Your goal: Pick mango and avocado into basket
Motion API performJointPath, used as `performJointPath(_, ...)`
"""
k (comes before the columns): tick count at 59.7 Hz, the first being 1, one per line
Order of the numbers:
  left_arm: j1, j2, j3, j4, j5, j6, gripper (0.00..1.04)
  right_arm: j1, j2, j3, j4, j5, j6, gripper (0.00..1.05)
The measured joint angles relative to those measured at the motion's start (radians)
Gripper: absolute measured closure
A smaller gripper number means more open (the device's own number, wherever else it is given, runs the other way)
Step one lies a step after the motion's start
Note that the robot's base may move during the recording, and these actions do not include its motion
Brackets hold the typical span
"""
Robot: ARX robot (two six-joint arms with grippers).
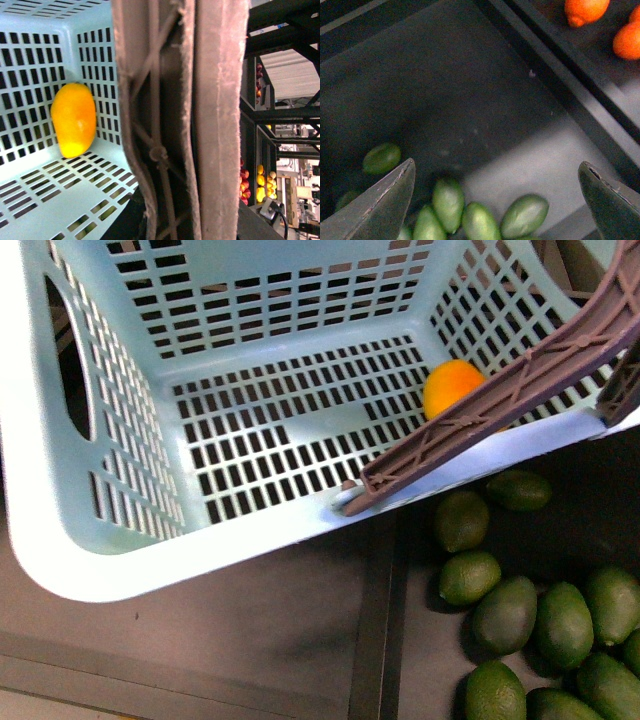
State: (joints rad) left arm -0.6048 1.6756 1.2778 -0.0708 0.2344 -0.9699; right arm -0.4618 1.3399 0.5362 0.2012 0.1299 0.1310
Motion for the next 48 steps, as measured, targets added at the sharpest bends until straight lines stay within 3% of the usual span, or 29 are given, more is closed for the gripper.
performJointPath(10,0.001,0.0,0.0,0.0,-0.022,0.005,0.89,-0.015,0.306,0.098,0.16,-0.122,-0.246,0.09)
performJointPath(14,0.002,0.0,0.0,0.0,-0.021,0.005,0.89,-0.002,0.437,0.145,0.235,-0.155,-0.417,0.09)
performJointPath(22,0.002,0.0,0.0,0.0,-0.012,0.004,0.89,0.039,0.618,0.245,0.239,-0.22,-0.692,0.09)
performJointPath(35,0.002,0.0,0.0,0.0,-0.002,0.004,0.89,0.156,0.862,0.504,-0.016,-0.388,-0.988,0.09)
performJointPath(48,0.003,0.0,0.0,0.0,-0.017,0.005,0.89,0.247,1.03,0.785,-0.267,-0.476,-1.134,0.09)
